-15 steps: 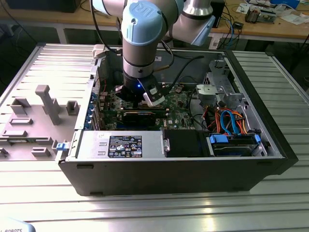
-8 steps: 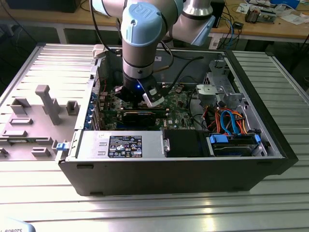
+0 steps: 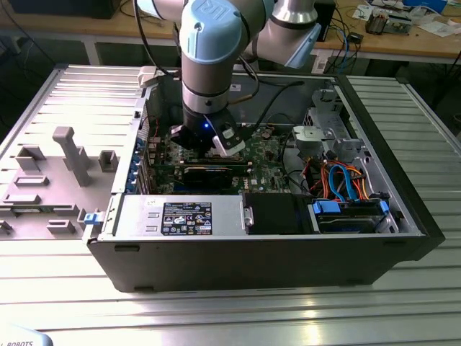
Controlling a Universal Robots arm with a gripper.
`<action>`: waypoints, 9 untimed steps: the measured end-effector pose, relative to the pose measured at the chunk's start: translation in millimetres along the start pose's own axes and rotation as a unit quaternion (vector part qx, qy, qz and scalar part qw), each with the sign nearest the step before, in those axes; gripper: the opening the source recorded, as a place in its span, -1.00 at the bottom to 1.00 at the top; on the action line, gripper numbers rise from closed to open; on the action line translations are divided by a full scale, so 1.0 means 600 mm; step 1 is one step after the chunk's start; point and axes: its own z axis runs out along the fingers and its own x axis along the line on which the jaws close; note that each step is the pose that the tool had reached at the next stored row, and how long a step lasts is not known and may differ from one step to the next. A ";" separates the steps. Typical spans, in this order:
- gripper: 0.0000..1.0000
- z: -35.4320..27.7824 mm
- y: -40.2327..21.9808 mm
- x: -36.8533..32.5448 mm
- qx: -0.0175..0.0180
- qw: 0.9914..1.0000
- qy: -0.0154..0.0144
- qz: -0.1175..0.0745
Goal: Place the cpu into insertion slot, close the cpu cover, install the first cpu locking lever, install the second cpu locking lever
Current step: 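Install the second cpu locking lever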
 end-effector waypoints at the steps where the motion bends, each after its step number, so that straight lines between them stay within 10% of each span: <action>1: -0.79 -0.004 0.001 0.000 0.000 1.000 0.000 0.000; 5: -0.79 -0.031 0.007 0.002 0.000 1.000 0.000 0.000; 9: -0.79 -0.033 0.008 0.002 0.000 1.000 0.000 0.000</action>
